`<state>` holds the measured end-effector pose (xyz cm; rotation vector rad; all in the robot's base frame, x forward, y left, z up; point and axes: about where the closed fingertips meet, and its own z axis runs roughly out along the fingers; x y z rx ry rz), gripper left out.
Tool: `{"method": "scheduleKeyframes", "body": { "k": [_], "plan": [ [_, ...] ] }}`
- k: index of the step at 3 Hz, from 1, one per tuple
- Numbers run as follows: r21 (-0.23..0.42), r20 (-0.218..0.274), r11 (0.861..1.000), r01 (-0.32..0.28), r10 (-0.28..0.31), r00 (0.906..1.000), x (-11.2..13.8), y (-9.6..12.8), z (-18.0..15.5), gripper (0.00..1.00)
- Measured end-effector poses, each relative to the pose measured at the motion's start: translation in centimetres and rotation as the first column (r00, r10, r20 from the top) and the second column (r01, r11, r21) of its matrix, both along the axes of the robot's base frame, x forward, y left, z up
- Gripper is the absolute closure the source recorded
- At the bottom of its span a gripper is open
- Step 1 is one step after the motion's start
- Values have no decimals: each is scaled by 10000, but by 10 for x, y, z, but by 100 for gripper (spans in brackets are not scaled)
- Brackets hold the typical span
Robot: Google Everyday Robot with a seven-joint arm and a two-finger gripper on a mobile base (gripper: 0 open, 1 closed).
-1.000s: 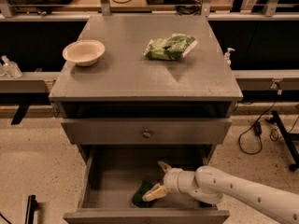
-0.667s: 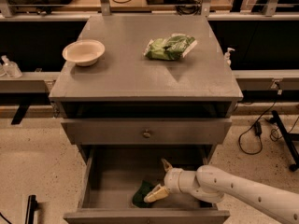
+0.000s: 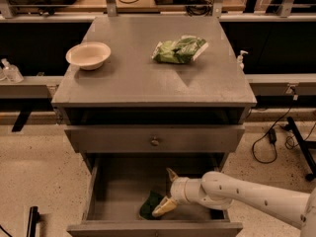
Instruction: Pick sponge from middle drawer and place on counter
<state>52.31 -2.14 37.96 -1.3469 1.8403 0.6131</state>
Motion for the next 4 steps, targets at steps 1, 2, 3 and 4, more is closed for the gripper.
{"method": "scheduleKeyframes", "body": {
  "k": [1, 2, 3, 4],
  "plan": [
    [-102, 135, 9996, -270, 271, 9995, 1, 6, -5, 0],
    [-90, 189, 9997, -229, 231, 9996, 7, 11, -8, 17],
    [-136, 127, 9998, -177, 178, 9998, 11, 12, -14, 40],
    [-146, 101, 9998, -112, 113, 9999, 12, 12, -17, 46]
  ]
}}
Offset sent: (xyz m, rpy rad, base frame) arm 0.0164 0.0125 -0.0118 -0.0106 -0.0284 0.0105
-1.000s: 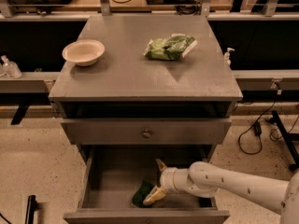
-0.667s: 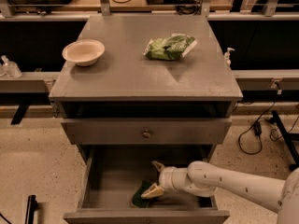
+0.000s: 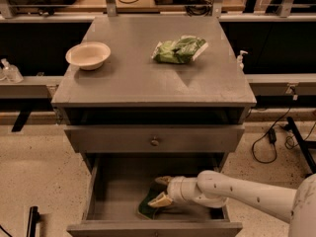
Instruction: Pick sponge from middle drawer and place on counter
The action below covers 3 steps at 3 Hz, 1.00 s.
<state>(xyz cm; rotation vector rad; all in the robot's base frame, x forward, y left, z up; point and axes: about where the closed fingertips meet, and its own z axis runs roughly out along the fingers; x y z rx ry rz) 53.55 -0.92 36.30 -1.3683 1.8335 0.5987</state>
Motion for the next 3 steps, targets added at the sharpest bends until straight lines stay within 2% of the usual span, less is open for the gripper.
{"method": "scheduleKeyframes", "body": {
  "k": [1, 2, 3],
  "plan": [
    [1, 0, 10000, 3, -3, 10000, 0, 0, 0, 46],
    [1, 0, 10000, 3, -3, 10000, 0, 0, 1, 64],
    [1, 0, 10000, 4, -4, 10000, 0, 0, 1, 87]
  ]
}}
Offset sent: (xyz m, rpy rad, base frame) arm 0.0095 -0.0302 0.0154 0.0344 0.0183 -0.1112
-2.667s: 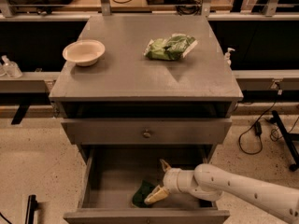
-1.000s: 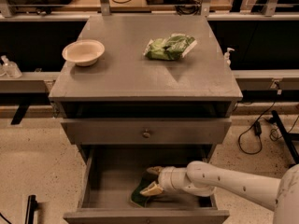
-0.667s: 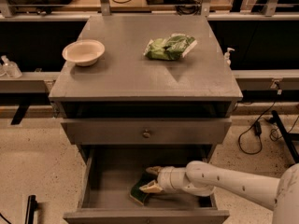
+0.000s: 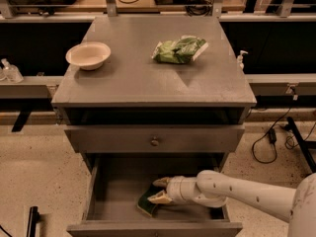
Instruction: Pick sponge from middle drawer and place on counter
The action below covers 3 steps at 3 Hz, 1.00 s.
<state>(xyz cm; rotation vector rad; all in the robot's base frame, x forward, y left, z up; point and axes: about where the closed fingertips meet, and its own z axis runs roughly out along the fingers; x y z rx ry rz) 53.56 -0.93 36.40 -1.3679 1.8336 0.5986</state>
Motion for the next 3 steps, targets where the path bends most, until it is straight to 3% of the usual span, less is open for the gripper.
{"method": "scheduleKeyframes", "body": {
  "k": [1, 2, 3],
  "plan": [
    [0, 0, 10000, 0, 0, 10000, 0, 0, 0, 100],
    [1, 0, 10000, 0, 0, 10000, 0, 0, 0, 100],
    [783, 1, 9966, 259, -260, 9997, -1, -20, 30, 100]
  ]
}}
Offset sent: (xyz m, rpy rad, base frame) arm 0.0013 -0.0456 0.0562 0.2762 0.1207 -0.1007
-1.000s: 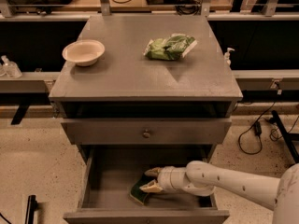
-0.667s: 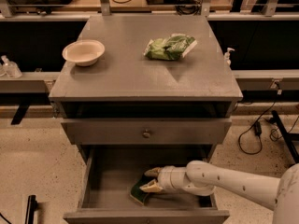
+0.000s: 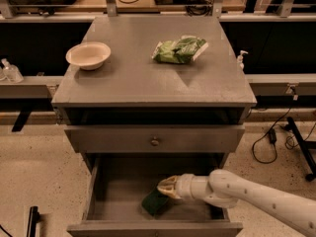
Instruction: Pick sponge from middle drawer and place on counter
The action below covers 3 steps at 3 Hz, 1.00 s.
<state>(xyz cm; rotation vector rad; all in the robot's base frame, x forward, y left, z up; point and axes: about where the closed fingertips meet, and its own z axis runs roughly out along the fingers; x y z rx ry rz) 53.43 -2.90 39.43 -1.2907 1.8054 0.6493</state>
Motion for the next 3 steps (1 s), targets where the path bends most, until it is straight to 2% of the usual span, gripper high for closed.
{"method": "scheduleKeyframes", "body": {
  "k": [1, 2, 3],
  "plan": [
    [1585, 119, 9856, 585, -611, 9981, 0, -60, 80, 100],
    [2085, -13, 9739, 893, -910, 9958, 1, -86, 107, 100],
    [2166, -408, 9690, 1187, -1125, 9928, 3, -95, 108, 100]
  ]
}}
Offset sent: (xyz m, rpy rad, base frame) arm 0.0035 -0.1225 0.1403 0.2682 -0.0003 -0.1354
